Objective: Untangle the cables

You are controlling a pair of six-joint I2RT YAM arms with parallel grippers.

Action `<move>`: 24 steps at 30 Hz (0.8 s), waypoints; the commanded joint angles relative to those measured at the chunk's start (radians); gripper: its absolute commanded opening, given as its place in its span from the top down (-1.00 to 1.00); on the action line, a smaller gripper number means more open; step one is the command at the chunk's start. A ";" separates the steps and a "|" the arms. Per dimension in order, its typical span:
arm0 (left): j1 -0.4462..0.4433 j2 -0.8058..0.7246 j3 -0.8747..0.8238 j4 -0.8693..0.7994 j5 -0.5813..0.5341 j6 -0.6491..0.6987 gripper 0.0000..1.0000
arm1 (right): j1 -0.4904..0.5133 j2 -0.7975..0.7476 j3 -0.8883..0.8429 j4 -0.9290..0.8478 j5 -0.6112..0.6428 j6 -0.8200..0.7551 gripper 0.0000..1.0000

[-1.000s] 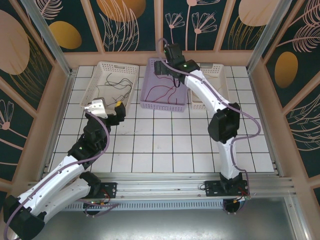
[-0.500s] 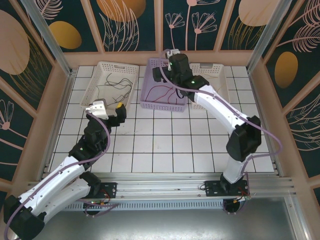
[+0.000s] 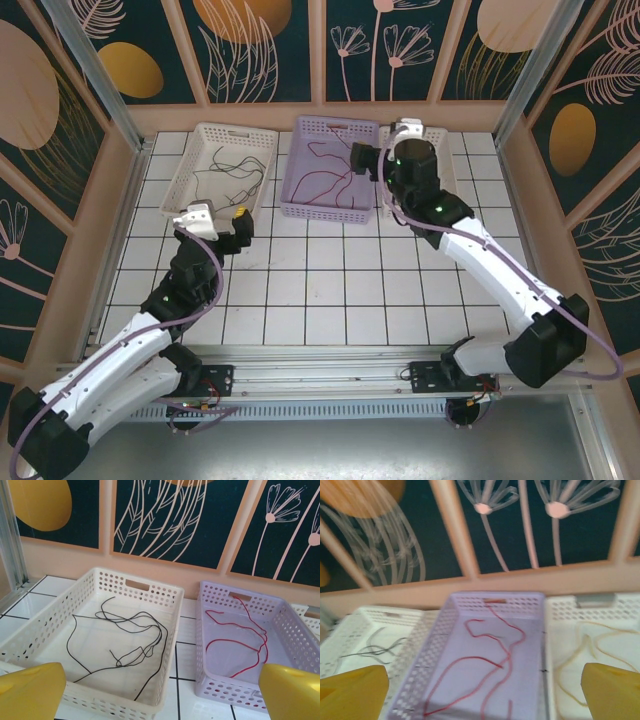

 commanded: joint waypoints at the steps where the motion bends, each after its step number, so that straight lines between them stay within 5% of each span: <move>1: 0.006 0.009 0.018 -0.004 -0.051 -0.044 -0.97 | -0.057 -0.081 -0.114 0.009 0.075 0.085 -0.98; 14: 0.006 0.033 -0.002 -0.001 -0.095 -0.093 -0.97 | -0.302 -0.458 -0.678 0.483 -0.034 -0.163 -0.97; 24: 0.006 0.036 -0.043 0.040 -0.107 -0.076 -0.97 | -0.422 -0.372 -0.799 0.622 -0.155 -0.225 -0.98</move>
